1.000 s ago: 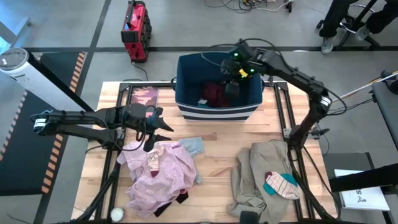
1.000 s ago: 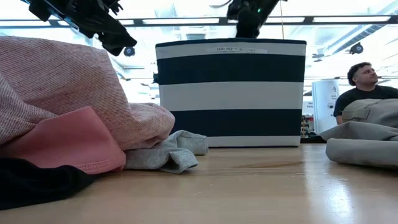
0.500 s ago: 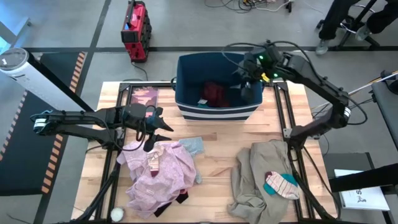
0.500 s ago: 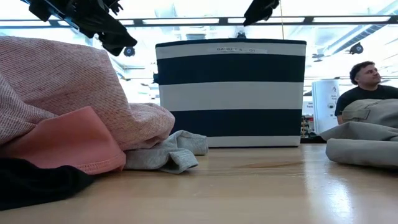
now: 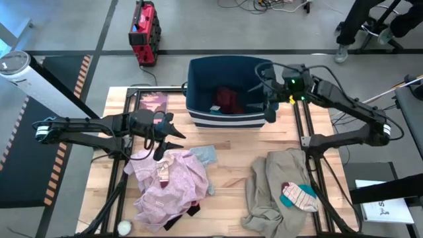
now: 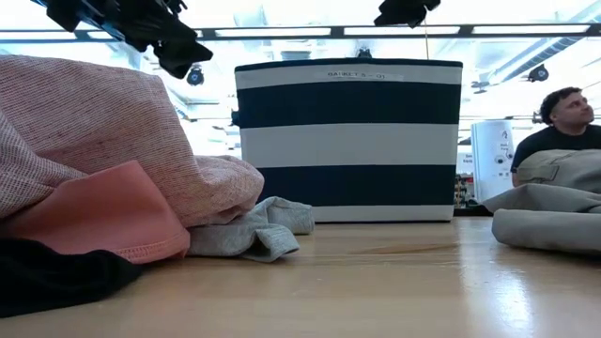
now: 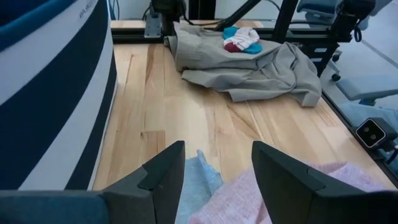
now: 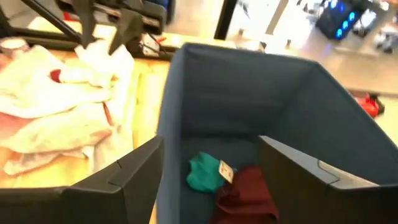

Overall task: Sort clothes
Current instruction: Put the light pink striped sock into the blue bin

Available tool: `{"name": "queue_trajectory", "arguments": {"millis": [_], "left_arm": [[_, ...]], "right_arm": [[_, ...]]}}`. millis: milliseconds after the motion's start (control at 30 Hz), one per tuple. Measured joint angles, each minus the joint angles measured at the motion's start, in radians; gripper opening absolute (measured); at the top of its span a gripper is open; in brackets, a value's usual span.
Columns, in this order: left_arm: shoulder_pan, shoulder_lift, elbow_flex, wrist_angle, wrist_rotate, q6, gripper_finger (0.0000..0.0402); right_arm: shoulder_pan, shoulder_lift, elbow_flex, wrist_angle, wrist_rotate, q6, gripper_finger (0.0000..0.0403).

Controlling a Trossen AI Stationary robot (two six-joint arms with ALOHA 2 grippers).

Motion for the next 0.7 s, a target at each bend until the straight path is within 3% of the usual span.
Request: {"name": "queue_trajectory", "arguments": {"millis": [333,700], "left_arm": [[-0.005,0.000,0.000,0.006,0.019,0.003,0.0176],[-0.018,0.000,0.000,0.005,0.072,-0.001,0.0176]], "right_arm": [[0.124,-0.127,-0.235,0.232,0.046,0.041,0.0204],[0.273,-0.223,-0.408,0.346,0.116,0.100,0.0188]]}}
